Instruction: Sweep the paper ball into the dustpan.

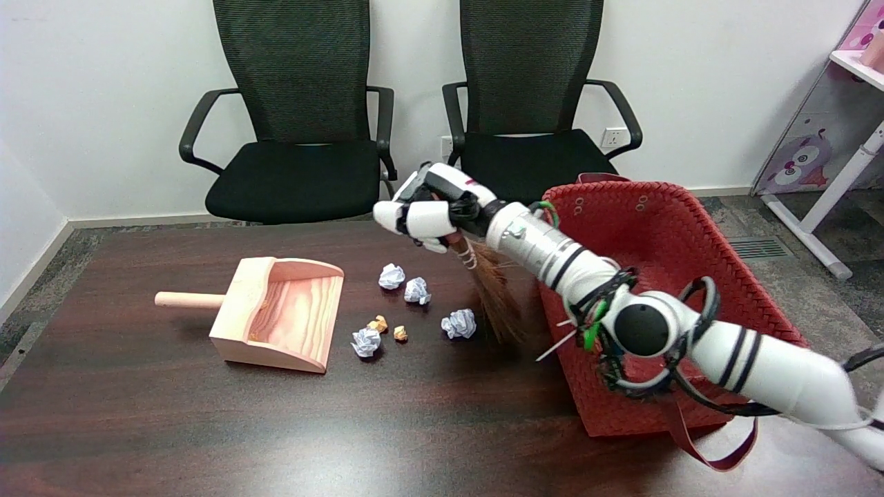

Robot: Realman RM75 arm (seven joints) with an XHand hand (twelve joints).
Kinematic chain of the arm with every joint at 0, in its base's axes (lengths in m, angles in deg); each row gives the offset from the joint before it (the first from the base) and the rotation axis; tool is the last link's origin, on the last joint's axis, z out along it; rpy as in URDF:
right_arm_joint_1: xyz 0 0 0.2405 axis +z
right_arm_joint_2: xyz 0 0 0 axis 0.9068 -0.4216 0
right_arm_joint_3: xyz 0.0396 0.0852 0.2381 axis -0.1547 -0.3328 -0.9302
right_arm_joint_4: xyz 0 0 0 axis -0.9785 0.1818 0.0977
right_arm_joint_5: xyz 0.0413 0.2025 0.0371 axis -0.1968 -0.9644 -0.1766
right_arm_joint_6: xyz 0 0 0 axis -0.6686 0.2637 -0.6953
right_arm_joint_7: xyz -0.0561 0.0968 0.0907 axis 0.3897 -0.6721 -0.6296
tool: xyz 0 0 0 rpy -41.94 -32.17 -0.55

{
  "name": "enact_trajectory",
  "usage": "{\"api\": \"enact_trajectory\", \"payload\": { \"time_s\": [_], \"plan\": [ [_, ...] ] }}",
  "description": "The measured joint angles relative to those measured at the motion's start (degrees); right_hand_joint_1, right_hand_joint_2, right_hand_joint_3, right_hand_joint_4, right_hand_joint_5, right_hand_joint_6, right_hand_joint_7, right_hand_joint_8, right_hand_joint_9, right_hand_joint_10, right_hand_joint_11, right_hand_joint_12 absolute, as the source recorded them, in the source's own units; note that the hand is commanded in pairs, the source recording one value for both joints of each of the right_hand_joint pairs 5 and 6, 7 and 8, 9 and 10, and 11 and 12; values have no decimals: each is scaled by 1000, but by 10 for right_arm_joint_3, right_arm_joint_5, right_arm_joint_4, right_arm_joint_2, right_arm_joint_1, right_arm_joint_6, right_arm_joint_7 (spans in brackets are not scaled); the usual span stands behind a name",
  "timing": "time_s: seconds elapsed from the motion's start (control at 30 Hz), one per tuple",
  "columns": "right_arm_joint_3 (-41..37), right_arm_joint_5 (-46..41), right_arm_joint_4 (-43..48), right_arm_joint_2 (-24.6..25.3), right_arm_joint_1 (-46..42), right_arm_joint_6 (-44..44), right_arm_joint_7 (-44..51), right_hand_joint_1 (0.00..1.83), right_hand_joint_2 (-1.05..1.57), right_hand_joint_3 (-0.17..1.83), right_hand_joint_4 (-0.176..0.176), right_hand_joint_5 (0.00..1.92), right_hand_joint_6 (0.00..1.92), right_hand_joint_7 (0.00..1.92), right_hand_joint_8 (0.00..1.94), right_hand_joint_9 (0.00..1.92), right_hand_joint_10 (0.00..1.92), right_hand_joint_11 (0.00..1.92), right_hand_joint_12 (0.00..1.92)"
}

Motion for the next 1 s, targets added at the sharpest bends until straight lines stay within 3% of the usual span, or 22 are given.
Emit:
{"api": "enact_trajectory", "payload": {
  "time_s": [0.37,0.67,1.0],
  "plan": [
    [8,69,82,104,23,10,0,741,1492,1833,49,1920,1920,1920,1920,1920,1920,1920,1920],
    [14,88,144,188,39,6,-14,758,1148,1833,9,1920,1920,1920,1920,1920,1920,1920,1920],
    [31,63,193,253,63,-22,-113,790,890,1833,0,1920,1920,1920,1920,1920,1920,1920,1920]
  ]
}}
